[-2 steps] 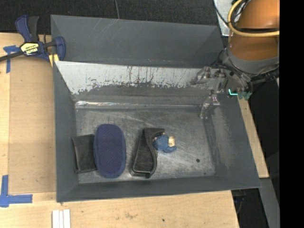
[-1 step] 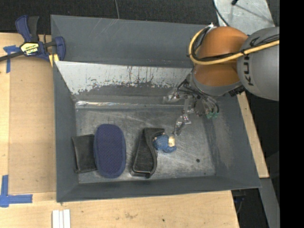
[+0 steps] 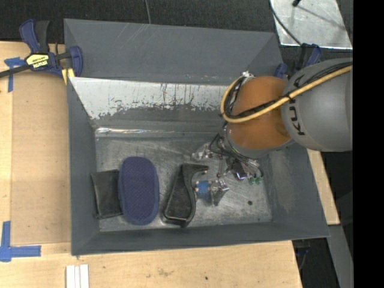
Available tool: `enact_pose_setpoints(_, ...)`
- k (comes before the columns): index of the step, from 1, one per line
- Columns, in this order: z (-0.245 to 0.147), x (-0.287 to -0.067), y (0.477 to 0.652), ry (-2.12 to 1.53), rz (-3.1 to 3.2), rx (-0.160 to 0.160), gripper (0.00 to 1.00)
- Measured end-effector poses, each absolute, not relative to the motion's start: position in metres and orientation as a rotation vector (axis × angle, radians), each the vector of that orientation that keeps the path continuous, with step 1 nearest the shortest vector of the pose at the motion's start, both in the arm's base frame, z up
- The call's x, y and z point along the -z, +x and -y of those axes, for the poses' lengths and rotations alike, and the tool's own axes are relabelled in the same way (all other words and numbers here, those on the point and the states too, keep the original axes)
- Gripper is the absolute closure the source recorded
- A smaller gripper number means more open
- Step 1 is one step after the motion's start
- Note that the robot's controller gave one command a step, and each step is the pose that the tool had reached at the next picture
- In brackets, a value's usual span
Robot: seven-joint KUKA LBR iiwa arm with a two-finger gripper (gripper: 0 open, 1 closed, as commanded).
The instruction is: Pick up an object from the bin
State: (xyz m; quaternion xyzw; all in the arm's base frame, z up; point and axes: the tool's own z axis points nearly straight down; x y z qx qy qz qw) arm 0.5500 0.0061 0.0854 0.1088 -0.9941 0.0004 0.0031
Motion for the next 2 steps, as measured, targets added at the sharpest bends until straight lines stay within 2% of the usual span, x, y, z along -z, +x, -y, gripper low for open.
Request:
enact_pose_setpoints(1,-0.004,-0.085,0.549,0.341,3.110,-0.007,1.00)
enact_pose_setpoints(2,-0.021,-0.202,0.539,0.267,3.141,-0.001,1.00)
